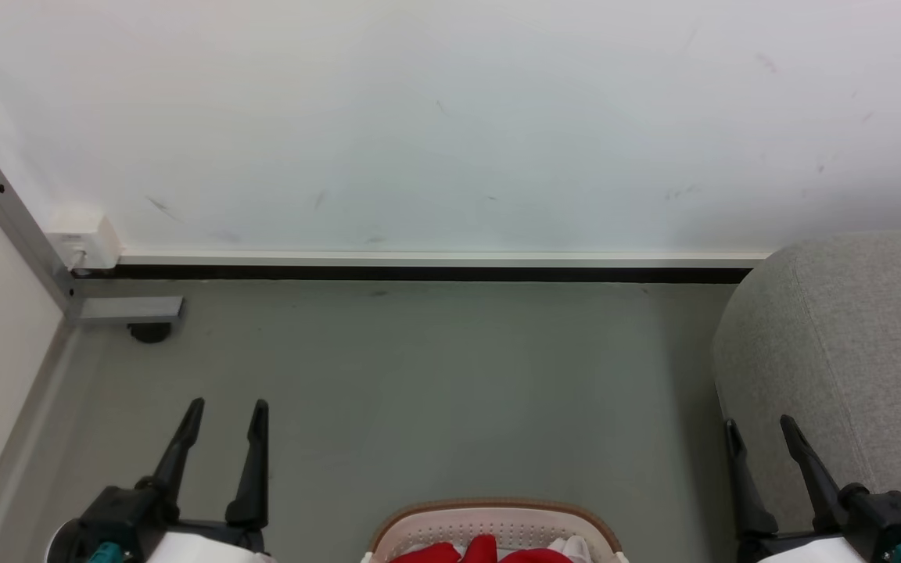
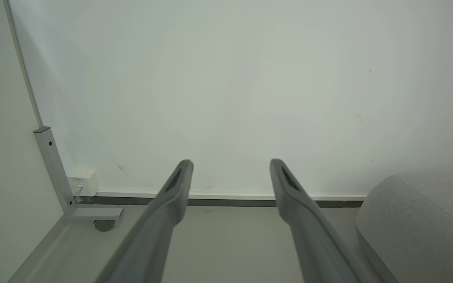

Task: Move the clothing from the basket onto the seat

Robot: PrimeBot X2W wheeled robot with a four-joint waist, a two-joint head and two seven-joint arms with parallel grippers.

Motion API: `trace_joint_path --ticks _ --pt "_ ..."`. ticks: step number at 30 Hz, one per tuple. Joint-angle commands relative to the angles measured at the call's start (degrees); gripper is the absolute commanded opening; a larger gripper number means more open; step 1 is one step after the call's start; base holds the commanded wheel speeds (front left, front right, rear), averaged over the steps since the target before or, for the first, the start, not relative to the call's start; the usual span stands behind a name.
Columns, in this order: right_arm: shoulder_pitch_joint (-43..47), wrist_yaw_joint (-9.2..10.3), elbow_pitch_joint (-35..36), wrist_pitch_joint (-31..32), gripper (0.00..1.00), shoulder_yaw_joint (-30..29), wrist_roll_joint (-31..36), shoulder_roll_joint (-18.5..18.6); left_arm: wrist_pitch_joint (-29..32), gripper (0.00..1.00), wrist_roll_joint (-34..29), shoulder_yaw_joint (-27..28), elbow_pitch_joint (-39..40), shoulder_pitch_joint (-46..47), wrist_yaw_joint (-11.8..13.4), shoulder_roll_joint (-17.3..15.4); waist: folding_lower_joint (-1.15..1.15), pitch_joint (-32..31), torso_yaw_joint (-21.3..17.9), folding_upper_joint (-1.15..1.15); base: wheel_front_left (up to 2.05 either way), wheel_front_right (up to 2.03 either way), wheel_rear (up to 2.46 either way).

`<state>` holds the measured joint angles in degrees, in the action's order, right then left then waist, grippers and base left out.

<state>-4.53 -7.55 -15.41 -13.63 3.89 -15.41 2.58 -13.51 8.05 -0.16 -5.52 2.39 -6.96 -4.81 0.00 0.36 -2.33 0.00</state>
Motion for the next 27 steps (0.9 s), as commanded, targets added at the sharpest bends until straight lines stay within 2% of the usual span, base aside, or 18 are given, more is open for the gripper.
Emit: trace_joint_path --ticks 1,14,27 --pt "-0.5 0.11 0.3 -0.4 1.00 0.2 1.2 0.5 -0.5 1.00 -1.2 0.2 0.2 -0.2 0.0 -0.3 0.00 0.0 0.0 0.00 0.00 0.00 0.00" --pt "-0.3 0.12 1.0 -1.6 1.00 0.6 3.1 0.5 -1.7 1.00 -4.9 0.6 -0.6 -0.3 -0.4 0.3 0.00 -0.2 -0.4 0.00 0.00 0.00 0.00" --pt "-0.6 0.12 0.6 -1.5 1.00 0.5 1.4 0.5 -1.7 1.00 -3.5 1.1 -1.1 -0.1 -0.5 0.8 0.00 -0.4 -0.3 0.00 0.00 0.00 0.00"
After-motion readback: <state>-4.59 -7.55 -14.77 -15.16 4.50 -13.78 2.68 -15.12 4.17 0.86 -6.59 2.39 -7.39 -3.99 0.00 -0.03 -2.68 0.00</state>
